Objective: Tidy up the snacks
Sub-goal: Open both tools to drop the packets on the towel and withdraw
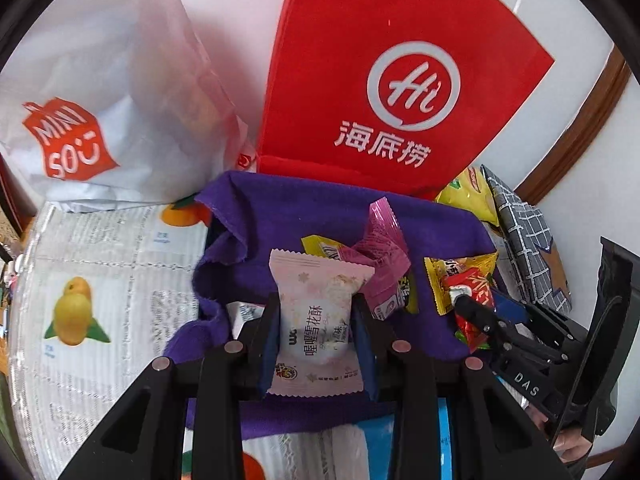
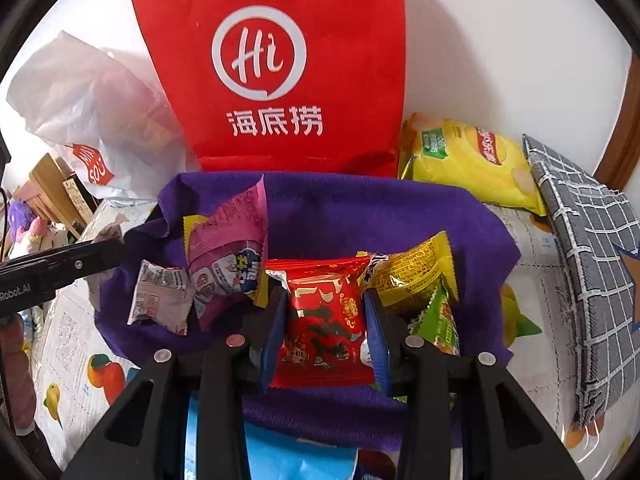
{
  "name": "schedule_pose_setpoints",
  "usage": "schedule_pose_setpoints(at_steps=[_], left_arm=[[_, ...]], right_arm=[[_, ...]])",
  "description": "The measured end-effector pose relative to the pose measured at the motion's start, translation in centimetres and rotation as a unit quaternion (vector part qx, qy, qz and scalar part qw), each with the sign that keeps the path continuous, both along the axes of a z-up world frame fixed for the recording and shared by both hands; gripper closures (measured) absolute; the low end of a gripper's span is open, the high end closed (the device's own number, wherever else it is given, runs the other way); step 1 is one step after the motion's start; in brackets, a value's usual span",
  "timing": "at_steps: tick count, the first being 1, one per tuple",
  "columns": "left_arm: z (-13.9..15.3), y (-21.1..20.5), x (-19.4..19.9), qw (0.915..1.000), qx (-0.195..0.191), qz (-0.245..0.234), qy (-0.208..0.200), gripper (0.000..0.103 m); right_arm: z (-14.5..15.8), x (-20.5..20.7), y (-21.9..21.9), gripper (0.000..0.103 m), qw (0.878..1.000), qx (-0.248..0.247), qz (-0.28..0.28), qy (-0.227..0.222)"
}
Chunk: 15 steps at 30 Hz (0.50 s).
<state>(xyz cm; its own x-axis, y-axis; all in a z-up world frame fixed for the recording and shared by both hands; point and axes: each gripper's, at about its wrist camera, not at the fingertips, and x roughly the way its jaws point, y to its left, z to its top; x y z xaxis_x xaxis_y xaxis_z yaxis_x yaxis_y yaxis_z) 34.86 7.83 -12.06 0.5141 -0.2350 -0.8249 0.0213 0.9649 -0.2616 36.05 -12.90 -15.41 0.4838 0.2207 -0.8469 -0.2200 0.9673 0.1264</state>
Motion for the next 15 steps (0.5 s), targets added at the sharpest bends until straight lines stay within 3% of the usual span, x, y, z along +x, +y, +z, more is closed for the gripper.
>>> schedule_pose_setpoints(at_steps=[15], left_arm=[[-2.5, -1.3, 1.6, 0.9996, -0.005, -0.012, 0.025, 0.070]], right_arm=[[-2.3, 0.8, 0.4, 0.064, 0.999, -0.016, 0.016, 0.032]])
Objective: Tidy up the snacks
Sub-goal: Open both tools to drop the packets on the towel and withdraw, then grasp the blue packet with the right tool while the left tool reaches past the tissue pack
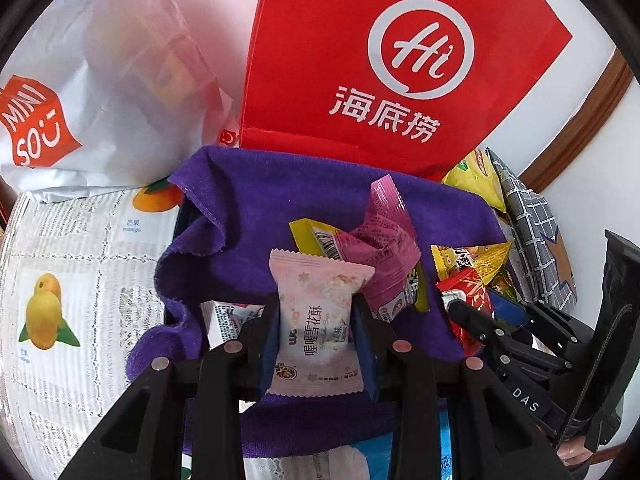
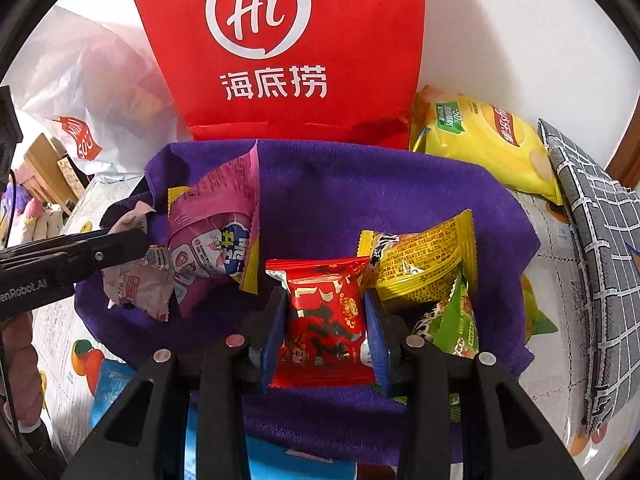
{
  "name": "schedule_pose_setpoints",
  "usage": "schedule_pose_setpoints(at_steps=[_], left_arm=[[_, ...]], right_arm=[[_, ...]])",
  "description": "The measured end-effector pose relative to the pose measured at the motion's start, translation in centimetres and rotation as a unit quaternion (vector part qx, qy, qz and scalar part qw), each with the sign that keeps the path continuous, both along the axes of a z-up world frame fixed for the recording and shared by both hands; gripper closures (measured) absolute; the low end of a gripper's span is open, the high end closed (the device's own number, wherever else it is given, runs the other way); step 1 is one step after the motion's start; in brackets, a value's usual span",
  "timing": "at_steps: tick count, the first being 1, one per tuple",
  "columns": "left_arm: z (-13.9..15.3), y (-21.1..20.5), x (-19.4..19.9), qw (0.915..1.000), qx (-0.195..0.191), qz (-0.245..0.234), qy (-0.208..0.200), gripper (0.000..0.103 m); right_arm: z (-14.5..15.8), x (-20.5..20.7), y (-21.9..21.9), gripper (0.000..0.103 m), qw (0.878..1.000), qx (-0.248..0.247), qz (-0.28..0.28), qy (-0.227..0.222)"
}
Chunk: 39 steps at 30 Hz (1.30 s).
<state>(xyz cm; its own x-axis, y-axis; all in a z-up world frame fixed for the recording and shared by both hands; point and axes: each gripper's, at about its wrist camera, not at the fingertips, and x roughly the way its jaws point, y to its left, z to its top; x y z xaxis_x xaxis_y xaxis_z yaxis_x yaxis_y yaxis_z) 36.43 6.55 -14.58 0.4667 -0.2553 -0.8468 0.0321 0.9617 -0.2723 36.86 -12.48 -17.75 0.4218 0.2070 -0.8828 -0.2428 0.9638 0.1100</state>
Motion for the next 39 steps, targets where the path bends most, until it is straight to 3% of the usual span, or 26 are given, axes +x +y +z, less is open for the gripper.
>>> schedule_pose_setpoints(at_steps=[4, 9, 11, 13, 20, 26, 30, 35, 39], left_arm=[[-0.4, -0.4, 0.2, 1.0000, 0.001, -0.007, 0.005, 0.070], [-0.8, -0.6, 0.3, 0.9999, -0.004, -0.011, 0.011, 0.069], [-0.8, -0.7, 0.3, 0.9997, -0.005, -0.016, 0.017, 0.063], [-0.5, -0.8, 0.1, 0.9997, 0.001, -0.018, 0.016, 0.042], [1.4, -1.1, -1.3, 0.9998, 0.013, -0.016, 0.000, 0.035], [3.4, -1.4, -3.4, 0.9992, 0.034, -0.012, -0.017, 0.029], [5.0, -2.1, -5.1, 0.9987, 0.040, -0.010, -0.031, 0.022], [6.8, -3.3, -7.3, 0.9956, 0.078, -0.008, -0.052, 0.018], [7.5, -3.8, -8.9, 0.9959, 0.073, -0.011, -0.051, 0.018]], right_arm=[[0.1, -0.1, 0.3, 0.063, 1.000, -0.005, 0.005, 0.001], [1.0, -0.6, -0.1, 0.048, 1.000, -0.001, -0.002, -0.004], [1.6, -1.0, -0.3, 0.041, 1.000, 0.003, -0.003, -0.010], [2.3, -1.4, -0.5, 0.035, 1.000, 0.006, -0.007, -0.017], [4.9, -2.9, -1.4, 0.020, 0.999, -0.008, -0.036, -0.039], [7.1, -4.9, -2.9, 0.016, 0.994, -0.052, -0.072, -0.066], [8.3, -6.5, -4.5, 0.016, 0.993, -0.037, -0.084, -0.075], [9.8, -8.8, -6.3, 0.016, 0.990, -0.026, -0.106, -0.090], [10.2, -10.2, -7.4, 0.016, 0.990, -0.022, -0.111, -0.084]])
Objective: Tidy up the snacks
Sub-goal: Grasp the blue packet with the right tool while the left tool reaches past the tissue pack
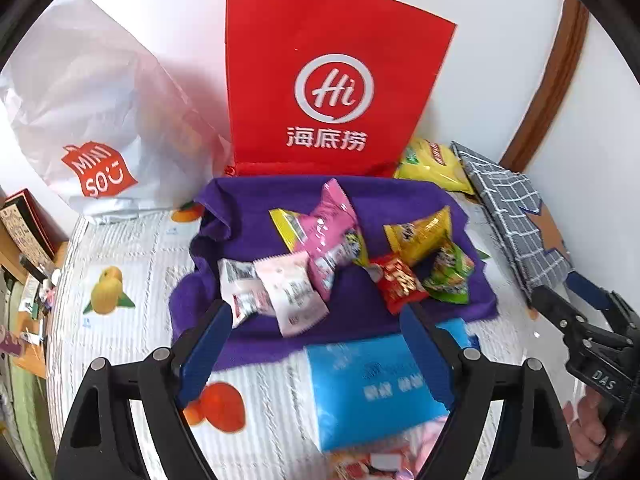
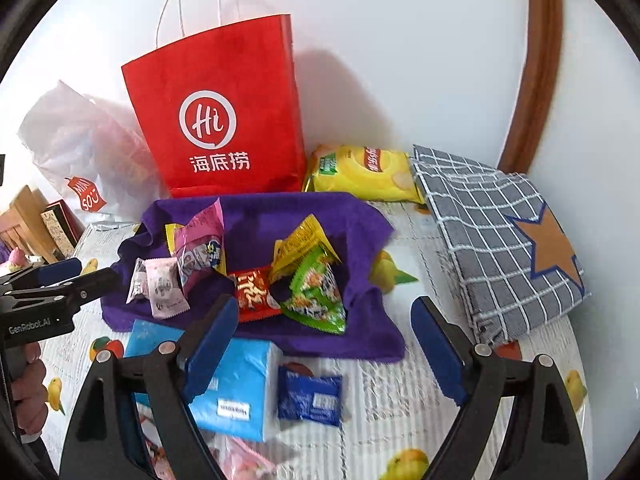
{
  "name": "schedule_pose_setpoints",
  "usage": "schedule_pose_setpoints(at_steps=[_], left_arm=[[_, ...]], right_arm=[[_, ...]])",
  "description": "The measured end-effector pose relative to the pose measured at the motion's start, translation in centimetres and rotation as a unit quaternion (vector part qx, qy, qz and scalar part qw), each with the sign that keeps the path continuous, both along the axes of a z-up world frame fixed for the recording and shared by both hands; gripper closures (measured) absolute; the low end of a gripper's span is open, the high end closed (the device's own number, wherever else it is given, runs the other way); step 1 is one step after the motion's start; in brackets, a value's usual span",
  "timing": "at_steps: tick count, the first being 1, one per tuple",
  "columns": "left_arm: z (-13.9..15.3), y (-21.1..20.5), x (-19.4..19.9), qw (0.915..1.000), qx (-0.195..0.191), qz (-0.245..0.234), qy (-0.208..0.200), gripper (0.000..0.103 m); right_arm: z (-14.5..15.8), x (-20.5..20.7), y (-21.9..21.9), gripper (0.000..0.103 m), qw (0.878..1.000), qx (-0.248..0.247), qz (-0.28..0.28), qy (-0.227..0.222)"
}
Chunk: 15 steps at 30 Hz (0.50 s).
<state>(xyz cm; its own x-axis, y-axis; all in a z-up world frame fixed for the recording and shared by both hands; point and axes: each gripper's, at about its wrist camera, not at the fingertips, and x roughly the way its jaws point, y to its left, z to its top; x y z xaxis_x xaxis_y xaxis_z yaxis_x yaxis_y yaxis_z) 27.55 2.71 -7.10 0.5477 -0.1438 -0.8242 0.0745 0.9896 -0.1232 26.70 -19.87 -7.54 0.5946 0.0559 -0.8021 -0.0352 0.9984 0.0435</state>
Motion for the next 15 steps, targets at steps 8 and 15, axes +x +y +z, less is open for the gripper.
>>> schedule_pose_setpoints(at_steps=[8, 15], left_arm=[[0.8, -0.6, -2.5, 0.9997, 0.008, -0.009, -0.020, 0.018], [0.8, -0.8, -3.4, 0.9993, 0.001, -0.026, -0.028, 0.019]], right_arm=[[-0.5, -2.7, -1.9, 0.017, 1.000, -0.014, -0.014, 0.011], [-2.4, -4.1, -3.1, 0.026, 1.000, -0.001, -0.011, 0.028]])
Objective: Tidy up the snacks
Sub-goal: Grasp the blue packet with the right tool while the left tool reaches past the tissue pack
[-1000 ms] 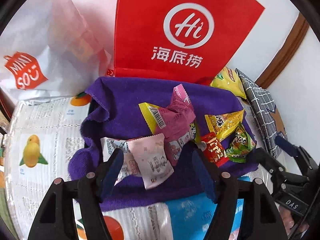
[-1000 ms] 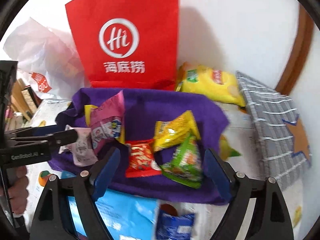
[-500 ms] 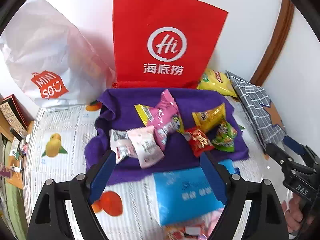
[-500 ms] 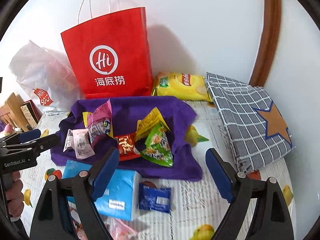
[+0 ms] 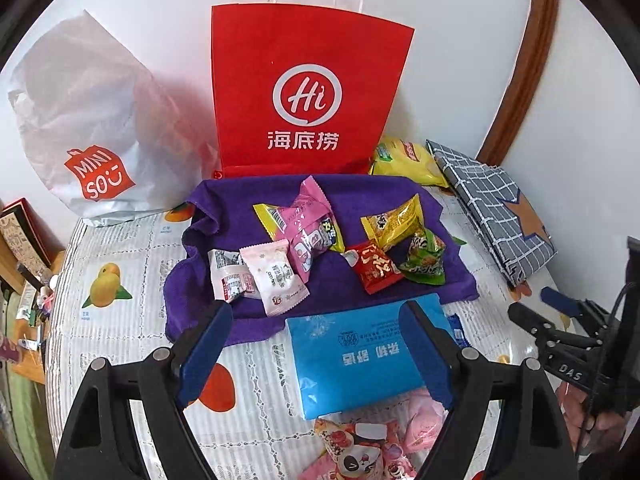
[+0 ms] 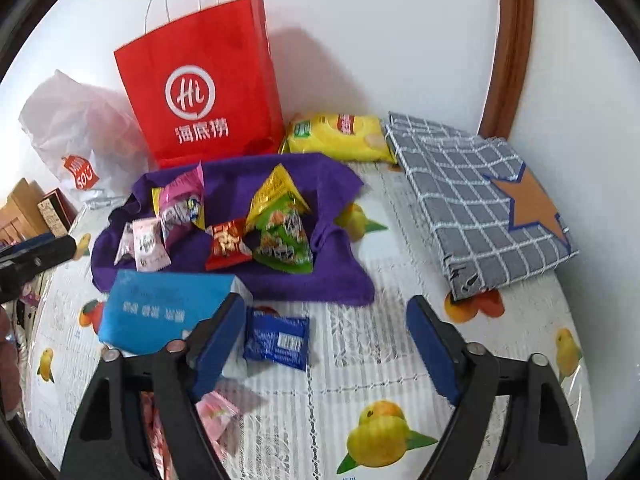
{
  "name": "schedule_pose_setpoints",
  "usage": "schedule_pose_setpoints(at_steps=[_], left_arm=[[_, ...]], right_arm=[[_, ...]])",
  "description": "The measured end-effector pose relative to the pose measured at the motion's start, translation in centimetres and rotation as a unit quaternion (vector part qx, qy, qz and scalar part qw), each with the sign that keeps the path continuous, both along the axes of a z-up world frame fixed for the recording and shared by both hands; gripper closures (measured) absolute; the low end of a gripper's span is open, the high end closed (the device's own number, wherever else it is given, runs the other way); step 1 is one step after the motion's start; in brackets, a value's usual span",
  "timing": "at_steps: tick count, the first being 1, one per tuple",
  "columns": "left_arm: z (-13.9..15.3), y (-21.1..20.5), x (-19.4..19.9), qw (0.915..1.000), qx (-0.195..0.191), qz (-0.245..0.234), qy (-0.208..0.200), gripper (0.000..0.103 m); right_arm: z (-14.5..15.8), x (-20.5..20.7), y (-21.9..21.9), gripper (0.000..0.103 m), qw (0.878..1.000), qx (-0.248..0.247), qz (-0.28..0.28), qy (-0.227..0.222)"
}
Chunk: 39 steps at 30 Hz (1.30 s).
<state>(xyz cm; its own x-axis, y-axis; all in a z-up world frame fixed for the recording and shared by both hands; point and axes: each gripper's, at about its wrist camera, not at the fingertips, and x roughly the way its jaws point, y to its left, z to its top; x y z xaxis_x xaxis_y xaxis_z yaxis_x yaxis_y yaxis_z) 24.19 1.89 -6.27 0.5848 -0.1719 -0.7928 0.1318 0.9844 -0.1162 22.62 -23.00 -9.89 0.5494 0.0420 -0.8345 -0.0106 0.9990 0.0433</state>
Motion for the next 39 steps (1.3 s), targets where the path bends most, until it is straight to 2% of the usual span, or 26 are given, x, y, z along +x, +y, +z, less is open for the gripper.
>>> schedule_pose_setpoints(at_steps=[5, 7, 18, 23, 33, 36, 39], left_arm=[[-1.0, 0.6, 0.8, 0.9998, -0.014, -0.001, 0.012, 0.018], [-1.5, 0.9, 1.3, 0.9996, -0.021, -0.002, 0.020, 0.018], [-3.9, 1.8, 3.2, 0.9986, -0.034, -0.005, 0.039, 0.018], [-4.4, 1.8, 3.3, 0.9985, -0.033, -0.009, 0.043, 0.018], [-4.5, 1.9, 2.4, 0.9982, -0.032, -0.017, 0.047, 0.018], [-4.3, 2.0, 2.0, 0.9984, -0.030, -0.016, 0.044, 0.018], [-4.2, 2.2, 1.8, 0.9984, -0.031, -0.015, 0.044, 0.018]], right_arm=[[-2.6, 0.4, 0.4, 0.042, 0.999, 0.018, 0.016, 0.034], [-3.7, 0.9, 0.6, 0.046, 0.999, 0.021, 0.020, 0.043], [-7.8, 3.1, 1.4, 0.048, 0.993, 0.074, 0.056, 0.077], [-9.3, 3.8, 1.5, 0.055, 0.991, 0.068, 0.060, 0.094], [-9.5, 1.5, -0.3, 0.055, 0.991, 0.049, 0.049, 0.112], [-9.0, 0.6, -0.9, 0.052, 0.992, 0.045, 0.050, 0.105], [-8.3, 0.3, -1.1, 0.038, 0.993, 0.049, 0.054, 0.091]])
